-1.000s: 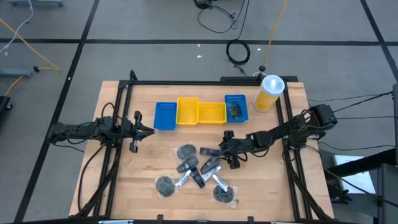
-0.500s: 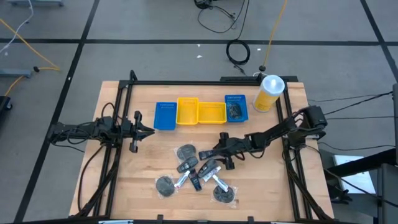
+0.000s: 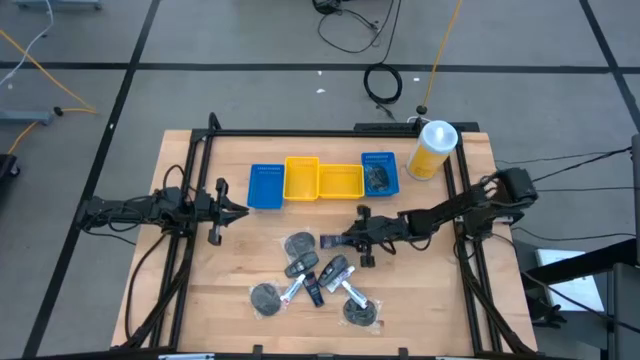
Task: Pick & Place Travel size toiletries
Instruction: Put the shaving cream into the right yellow basket
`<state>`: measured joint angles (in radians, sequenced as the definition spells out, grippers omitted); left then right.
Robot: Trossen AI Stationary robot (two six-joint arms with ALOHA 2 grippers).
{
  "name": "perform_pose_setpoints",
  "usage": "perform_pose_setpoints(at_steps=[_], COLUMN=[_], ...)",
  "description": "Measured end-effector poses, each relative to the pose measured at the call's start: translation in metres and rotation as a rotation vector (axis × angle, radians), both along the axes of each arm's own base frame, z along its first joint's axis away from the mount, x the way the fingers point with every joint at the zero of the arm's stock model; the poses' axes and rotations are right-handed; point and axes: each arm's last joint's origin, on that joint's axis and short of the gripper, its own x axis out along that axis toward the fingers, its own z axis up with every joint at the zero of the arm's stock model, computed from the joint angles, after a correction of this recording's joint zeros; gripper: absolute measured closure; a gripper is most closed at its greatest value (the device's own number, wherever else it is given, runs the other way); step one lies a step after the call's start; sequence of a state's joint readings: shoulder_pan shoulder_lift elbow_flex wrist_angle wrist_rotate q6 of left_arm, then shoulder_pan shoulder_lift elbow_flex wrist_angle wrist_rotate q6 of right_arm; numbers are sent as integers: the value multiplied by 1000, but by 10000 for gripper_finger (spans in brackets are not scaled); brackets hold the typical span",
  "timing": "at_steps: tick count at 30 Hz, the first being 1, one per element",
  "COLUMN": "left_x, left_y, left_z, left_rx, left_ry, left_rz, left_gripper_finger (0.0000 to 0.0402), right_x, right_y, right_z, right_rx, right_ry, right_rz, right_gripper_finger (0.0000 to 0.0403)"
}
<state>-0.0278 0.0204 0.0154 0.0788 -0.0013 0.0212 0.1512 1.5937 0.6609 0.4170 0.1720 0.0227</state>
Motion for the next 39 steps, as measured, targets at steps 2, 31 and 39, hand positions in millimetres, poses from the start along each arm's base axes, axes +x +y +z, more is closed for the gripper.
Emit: perform_pose_setpoints(at_steps=[2,31,39], left_x=[0,0,0], left_y=[0,0,0], left_z=[0,0,0], left_rx=[0,0,0], left_ry=[0,0,0], left_rz=[0,1,1], left_gripper_finger=[364,364,364], right_x=[-5,51,56], right_y=[-6,-140,-142], right_z=[19,30,27], right_rx=[-33,-104,-132], right_ry=[-11,388,367], right_rz=[-70,-239,-220], right_gripper_finger=[287,270,269])
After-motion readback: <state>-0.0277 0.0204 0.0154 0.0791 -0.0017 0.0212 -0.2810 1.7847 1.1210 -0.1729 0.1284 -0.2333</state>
